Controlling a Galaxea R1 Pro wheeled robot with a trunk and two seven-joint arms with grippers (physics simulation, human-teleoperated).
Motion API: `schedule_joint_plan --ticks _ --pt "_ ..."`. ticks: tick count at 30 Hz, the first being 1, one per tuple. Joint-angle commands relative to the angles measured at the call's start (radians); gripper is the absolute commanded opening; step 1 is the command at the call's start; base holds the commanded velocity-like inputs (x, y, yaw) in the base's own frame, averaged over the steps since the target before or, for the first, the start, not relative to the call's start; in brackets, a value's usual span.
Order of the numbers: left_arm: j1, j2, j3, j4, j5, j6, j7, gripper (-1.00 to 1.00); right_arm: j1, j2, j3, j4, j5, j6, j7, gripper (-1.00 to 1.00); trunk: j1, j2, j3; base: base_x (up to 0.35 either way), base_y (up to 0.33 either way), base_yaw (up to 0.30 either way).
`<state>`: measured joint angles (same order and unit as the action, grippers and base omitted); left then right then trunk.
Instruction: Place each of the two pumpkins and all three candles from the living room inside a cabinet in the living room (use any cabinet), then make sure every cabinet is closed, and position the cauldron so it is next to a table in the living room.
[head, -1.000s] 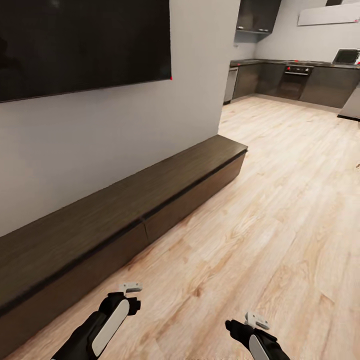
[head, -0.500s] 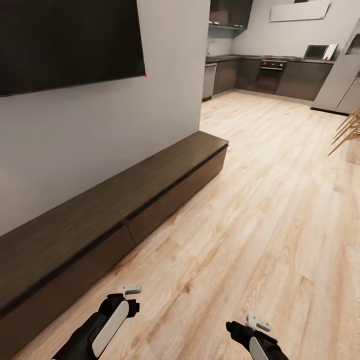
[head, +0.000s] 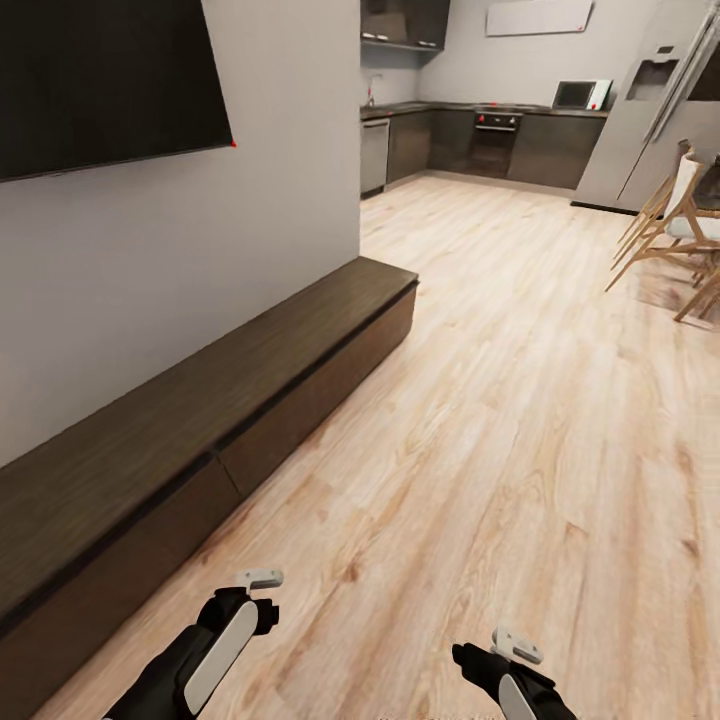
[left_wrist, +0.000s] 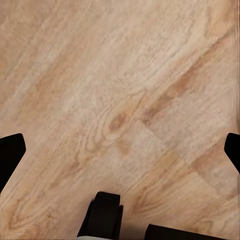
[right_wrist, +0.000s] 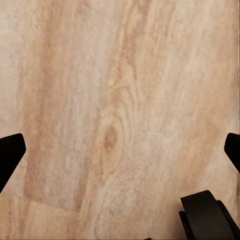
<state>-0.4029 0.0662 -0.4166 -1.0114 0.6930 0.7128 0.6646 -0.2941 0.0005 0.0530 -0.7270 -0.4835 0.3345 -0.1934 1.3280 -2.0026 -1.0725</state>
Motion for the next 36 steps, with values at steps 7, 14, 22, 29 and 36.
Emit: schedule_joint_plan --ticks 7,14,22,29,36 --pt "-0.001 0.001 -0.004 -0.001 0.011 0.000 0.010 1.00 -0.001 0.000 0.004 -0.002 -0.009 0.003 -0.009 1.00 0.000 0.000 -0.005 0.000 0.000 -0.254" --pt "-0.001 0.001 -0.004 -0.001 0.011 0.000 0.010 1.00 -0.001 0.000 0.004 -0.002 -0.009 0.003 -0.010 1.00 0.000 0.000 -0.010 0.000 0.000 -0.254" --pt "-0.001 0.001 -0.004 -0.001 0.012 -0.001 0.010 1.00 -0.001 0.000 0.004 -0.002 -0.009 0.003 -0.009 1.00 0.000 0.000 -0.016 0.000 0.000 -0.253" --pt "-0.001 0.001 -0.004 -0.001 0.013 -0.001 0.010 1.00 -0.001 0.000 0.004 -0.002 -0.009 0.002 -0.009 1.00 0.000 0.000 -0.023 0.000 0.000 -0.248" --pt "-0.001 0.001 -0.004 -0.001 0.013 -0.001 0.010 1.00 -0.001 0.001 0.004 -0.003 -0.006 -0.001 -0.009 1.00 0.000 0.000 -0.032 0.000 0.000 -0.142"
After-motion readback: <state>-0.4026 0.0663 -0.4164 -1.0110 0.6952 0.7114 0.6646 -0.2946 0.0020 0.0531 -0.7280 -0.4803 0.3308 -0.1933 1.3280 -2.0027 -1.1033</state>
